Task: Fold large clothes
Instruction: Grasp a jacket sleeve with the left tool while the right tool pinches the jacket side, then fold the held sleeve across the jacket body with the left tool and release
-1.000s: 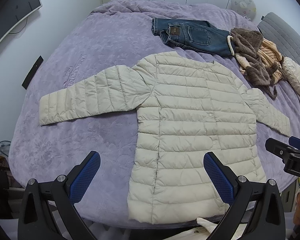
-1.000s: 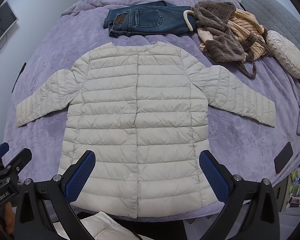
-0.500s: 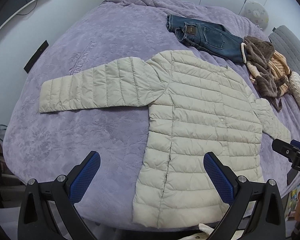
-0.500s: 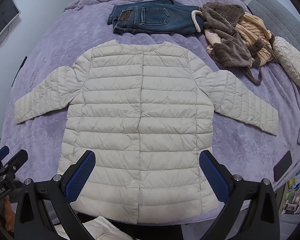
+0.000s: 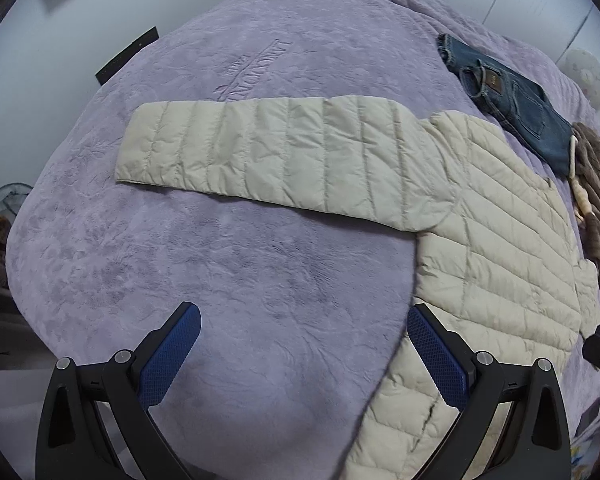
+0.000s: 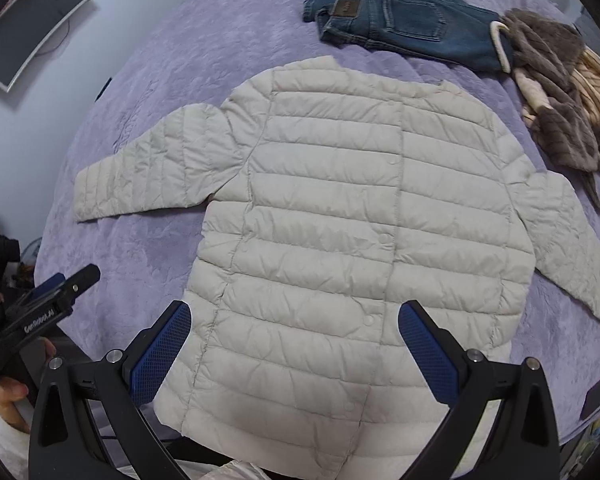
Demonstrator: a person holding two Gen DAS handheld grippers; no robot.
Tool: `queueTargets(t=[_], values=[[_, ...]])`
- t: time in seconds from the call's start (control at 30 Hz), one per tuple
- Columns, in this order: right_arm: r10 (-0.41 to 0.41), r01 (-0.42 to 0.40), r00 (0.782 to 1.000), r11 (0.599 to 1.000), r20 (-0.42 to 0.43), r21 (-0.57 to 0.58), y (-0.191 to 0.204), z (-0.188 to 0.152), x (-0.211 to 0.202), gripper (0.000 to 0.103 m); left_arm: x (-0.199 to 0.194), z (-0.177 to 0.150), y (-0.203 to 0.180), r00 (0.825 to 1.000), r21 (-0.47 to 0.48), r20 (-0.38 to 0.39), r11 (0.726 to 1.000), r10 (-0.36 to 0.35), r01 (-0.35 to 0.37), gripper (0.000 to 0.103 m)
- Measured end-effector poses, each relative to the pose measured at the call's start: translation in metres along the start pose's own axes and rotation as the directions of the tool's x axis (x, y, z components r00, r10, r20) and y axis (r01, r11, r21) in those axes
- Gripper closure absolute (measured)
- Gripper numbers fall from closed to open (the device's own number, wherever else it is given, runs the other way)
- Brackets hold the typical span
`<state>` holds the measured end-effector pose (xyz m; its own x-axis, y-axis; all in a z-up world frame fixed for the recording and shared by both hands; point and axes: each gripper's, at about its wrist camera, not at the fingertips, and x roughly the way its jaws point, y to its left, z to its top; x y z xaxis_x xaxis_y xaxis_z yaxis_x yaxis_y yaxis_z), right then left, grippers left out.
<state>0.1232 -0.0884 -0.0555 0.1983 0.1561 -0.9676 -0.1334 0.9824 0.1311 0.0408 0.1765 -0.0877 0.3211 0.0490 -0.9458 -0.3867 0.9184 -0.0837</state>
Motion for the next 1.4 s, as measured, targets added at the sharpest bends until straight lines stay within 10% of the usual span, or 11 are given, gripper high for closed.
queueTargets(t=[0.5, 0.73, 0.9, 1.1, 1.2, 1.27, 1.4], values=[[0.033, -0.035, 0.999, 0.997, -0.02, -0.074, 0.059, 0.072, 0.112, 0.002, 0.081, 0.044, 0.089, 0.994, -0.293, 0.079, 0.951, -0.075, 0.095, 0.0], [0.109, -0.109, 0.994, 0.992, -0.003, -0.066, 0.073, 0.104, 0.158, 0.08, 0.111, 0.054, 0.132, 0.976, -0.438, 0.154, 0.875, -0.154, 0.207, 0.0], [0.132, -0.129, 0.991, 0.988, 0.022, -0.088, 0.083, 0.115, 0.186, 0.08, 0.135, 0.062, 0.146, 0.965, -0.488, 0.185, 0.835, -0.184, 0.253, 0.0], [0.119, -0.115, 0.993, 0.988, 0.027, -0.103, 0.089, 0.113, 0.205, 0.081, 0.15, 0.084, 0.146, 0.97, -0.488, 0.22, 0.849, -0.106, 0.203, 0.0], [0.128, -0.125, 0.991, 0.987, 0.029, -0.102, 0.089, 0.113, 0.207, 0.081, 0.15, 0.093, 0.149, 0.977, -0.495, 0.209, 0.858, -0.036, 0.137, 0.038], [0.128, -0.125, 0.991, 0.986, 0.028, -0.108, 0.089, 0.114, 0.209, 0.081, 0.147, 0.096, 0.153, 0.968, -0.489, 0.232, 0.849, -0.095, 0.2, 0.085], [0.133, -0.129, 0.991, 0.987, 0.032, -0.098, 0.079, 0.108, 0.208, 0.081, 0.126, 0.102, 0.15, 0.934, -0.446, 0.294, 0.835, -0.204, 0.323, 0.094]])
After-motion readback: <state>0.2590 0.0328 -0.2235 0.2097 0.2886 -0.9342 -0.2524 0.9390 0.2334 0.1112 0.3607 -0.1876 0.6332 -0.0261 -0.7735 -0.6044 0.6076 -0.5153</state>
